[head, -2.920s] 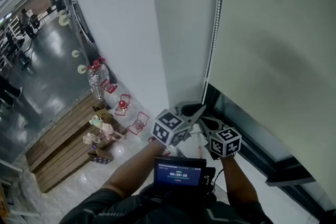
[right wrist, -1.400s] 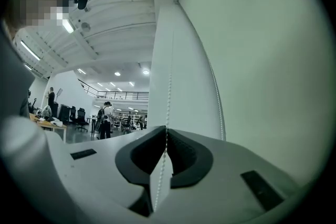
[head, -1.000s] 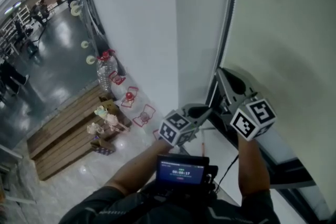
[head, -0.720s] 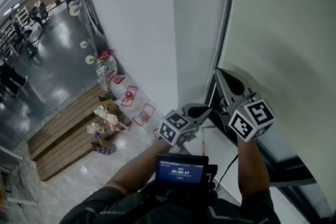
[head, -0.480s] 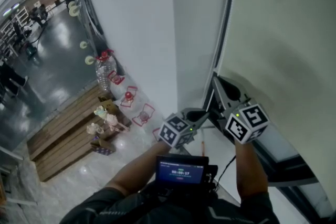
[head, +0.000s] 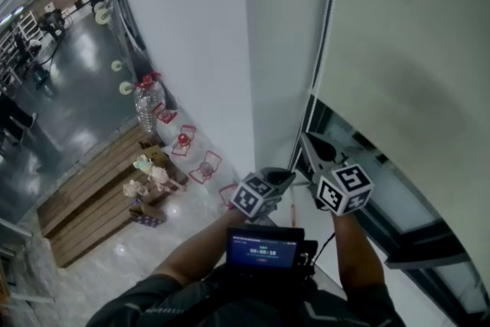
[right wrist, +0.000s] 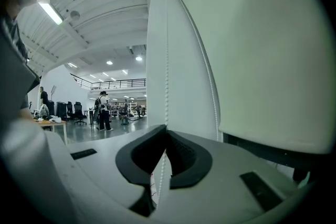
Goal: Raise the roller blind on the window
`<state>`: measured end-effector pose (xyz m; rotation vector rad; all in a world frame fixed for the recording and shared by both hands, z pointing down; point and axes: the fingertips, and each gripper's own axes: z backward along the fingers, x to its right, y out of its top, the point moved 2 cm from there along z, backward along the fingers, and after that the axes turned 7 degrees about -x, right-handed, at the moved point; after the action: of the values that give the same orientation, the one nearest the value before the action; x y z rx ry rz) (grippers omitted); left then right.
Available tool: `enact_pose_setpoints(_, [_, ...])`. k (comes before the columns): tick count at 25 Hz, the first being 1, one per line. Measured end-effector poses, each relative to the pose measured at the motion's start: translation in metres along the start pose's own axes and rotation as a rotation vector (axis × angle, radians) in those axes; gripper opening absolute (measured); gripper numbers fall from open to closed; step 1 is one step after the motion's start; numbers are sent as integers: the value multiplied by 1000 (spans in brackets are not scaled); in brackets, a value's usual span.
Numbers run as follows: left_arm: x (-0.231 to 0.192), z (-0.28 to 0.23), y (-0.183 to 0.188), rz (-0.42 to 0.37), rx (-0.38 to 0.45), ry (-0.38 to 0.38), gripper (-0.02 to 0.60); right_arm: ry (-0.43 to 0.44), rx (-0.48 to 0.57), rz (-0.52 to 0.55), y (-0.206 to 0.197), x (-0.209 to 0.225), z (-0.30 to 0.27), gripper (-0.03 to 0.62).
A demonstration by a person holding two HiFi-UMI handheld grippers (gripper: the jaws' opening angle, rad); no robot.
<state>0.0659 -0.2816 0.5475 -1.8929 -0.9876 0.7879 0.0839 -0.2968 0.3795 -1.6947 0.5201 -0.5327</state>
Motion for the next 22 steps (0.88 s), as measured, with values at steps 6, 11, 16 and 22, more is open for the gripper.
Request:
enact_pose_setpoints(6, [-12, 13, -4, 60, 26, 22, 5, -22, -5, -8, 2, 6, 6, 2])
enact_pose_setpoints(11, [-21, 61, 48, 114, 196, 22, 75, -20, 0, -18, -1, 9, 8, 0])
enact_pose_setpoints(16, [-1, 103, 146, 24, 371, 0, 75, 5, 0, -22, -2, 4, 10, 0])
enact_pose_setpoints(22, [18, 120, 238, -90, 472, -34, 75, 8, 12, -16, -1, 2, 11, 0])
